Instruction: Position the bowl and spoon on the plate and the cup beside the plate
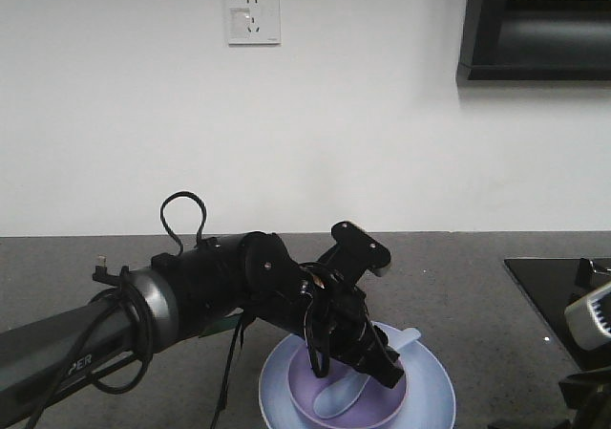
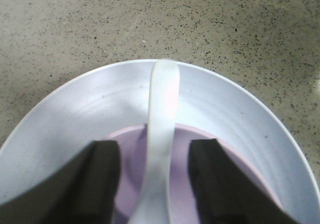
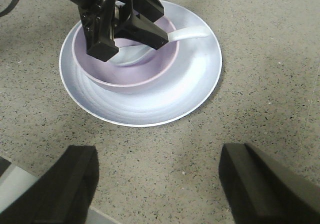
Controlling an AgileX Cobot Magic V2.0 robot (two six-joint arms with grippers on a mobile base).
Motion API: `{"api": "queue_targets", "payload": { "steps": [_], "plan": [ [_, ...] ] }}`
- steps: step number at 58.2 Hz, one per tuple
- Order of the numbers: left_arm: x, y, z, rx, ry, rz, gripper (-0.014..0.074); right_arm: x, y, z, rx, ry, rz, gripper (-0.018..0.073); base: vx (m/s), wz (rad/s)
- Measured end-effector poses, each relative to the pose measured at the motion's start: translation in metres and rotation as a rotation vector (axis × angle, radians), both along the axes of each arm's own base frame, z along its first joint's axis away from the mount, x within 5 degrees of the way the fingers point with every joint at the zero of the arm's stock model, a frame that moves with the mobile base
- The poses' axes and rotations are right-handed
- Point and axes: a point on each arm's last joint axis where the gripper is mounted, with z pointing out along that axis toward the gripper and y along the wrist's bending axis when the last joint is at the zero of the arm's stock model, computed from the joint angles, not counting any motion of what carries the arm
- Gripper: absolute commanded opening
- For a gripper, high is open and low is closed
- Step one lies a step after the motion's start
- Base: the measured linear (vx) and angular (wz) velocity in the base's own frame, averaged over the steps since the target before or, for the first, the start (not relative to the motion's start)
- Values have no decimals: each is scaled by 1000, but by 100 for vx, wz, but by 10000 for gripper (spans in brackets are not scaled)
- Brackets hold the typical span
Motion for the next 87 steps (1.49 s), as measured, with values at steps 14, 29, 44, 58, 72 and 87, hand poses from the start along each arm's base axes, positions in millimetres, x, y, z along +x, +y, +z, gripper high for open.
{"api": "queue_targets", "payload": {
  "steps": [14,29,44,58,72,87],
  "plan": [
    [-2,1,1,7,14,-6,612,0,0,0,0,-1,0,549,0,0],
    [-21,18,40,60,-6,-49,589,0,0,0,0,-1,0,549,0,0],
    [-45,78,118,41,-20,98,589,0,0,0,0,-1,0,549,0,0],
    [-91,145,188,46,-107,221,589,0,0,0,0,-1,0,549,0,0],
    [-126,207,223,134,-186,425,589,0,0,0,0,-1,0,549,0,0],
    [-121,262,209,219,-132,662,589,0,0,0,0,-1,0,549,0,0]
  ]
}}
